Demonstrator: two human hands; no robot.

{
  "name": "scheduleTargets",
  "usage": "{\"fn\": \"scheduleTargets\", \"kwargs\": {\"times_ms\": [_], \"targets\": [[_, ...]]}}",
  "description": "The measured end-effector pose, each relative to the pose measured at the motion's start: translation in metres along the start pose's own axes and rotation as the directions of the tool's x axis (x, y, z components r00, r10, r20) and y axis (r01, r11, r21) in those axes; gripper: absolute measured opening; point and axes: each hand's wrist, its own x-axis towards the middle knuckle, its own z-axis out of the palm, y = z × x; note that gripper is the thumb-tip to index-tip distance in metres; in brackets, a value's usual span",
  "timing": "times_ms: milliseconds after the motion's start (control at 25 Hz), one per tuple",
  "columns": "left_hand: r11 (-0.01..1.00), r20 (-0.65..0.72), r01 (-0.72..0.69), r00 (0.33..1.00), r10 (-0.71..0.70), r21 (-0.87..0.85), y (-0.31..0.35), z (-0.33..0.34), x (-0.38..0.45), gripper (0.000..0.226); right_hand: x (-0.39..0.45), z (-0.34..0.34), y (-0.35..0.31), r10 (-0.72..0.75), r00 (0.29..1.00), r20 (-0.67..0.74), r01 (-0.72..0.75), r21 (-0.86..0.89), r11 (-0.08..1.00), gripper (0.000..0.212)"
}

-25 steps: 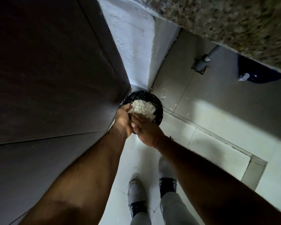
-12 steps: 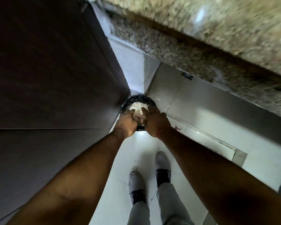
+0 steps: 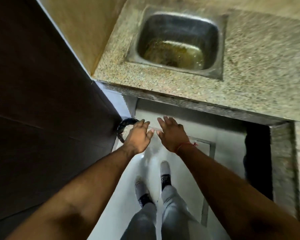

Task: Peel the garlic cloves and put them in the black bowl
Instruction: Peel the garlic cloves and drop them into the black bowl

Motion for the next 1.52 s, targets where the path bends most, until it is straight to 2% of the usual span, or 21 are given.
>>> {"fn": "scheduleTargets", "kwargs": {"times_ms": [120, 240, 400, 640, 800, 960, 1120, 1240, 1360, 1440, 1520], "targets": [[0.987, 0.04, -0.144, 0.989, 0.141, 0.065, 0.078, -0.014, -0.016, 0.062, -0.072, -0.051, 0.034, 0.118, 0.987, -0.107, -0.11, 0.073, 0.991, 0.062], [0.951, 0.097, -0.289, 0.955, 0.279, 0.11, 0.167, -0.016, -0.027, 0.068, -0.151, -0.089, 0.084, 0.291, 0.94, -0.18, -0.272, 0.123, 0.954, 0.063], [0.86, 0.176, -0.487, 0.869, 0.462, 0.151, 0.28, 0.013, -0.038, 0.062, -0.25, -0.115, 0.151, 0.493, 0.838, -0.233, -0.445, 0.23, 0.865, 0.064], [0.673, 0.331, -0.729, 0.671, 0.664, 0.126, 0.446, 0.123, -0.081, 0.059, -0.404, -0.099, 0.252, 0.71, 0.666, -0.229, -0.636, 0.323, 0.701, 0.063], [0.585, 0.448, -0.797, 0.582, 0.678, 0.15, 0.51, 0.194, -0.101, 0.061, -0.469, -0.067, 0.302, 0.778, 0.599, -0.187, -0.68, 0.394, 0.618, 0.065], [0.515, 0.577, -0.839, 0.511, 0.636, 0.176, 0.547, 0.253, -0.105, 0.077, -0.513, -0.037, 0.334, 0.84, 0.53, -0.12, -0.707, 0.484, 0.515, 0.064], [0.528, 0.678, -0.822, 0.515, 0.524, 0.216, 0.562, 0.29, -0.098, 0.079, -0.53, -0.015, 0.358, 0.897, 0.438, -0.056, -0.741, 0.542, 0.395, 0.044], [0.48, 0.739, -0.849, 0.467, 0.486, 0.22, 0.571, 0.302, -0.091, 0.092, -0.53, -0.001, 0.376, 0.937, 0.348, -0.016, -0.761, 0.58, 0.292, 0.035], [0.453, 0.748, -0.869, 0.434, 0.502, 0.201, 0.58, 0.311, -0.075, 0.083, -0.523, 0.003, 0.387, 0.948, 0.319, 0.016, -0.78, 0.573, 0.253, 0.026], [0.439, 0.745, -0.879, 0.419, 0.52, 0.188, 0.584, 0.313, -0.063, 0.074, -0.519, 0.003, 0.391, 0.958, 0.286, 0.03, -0.775, 0.595, 0.213, 0.029], [0.377, 0.77, -0.908, 0.372, 0.519, 0.184, 0.583, 0.314, -0.05, 0.071, -0.515, 0.002, 0.393, 0.962, 0.269, 0.056, -0.778, 0.601, 0.183, 0.03]]}}
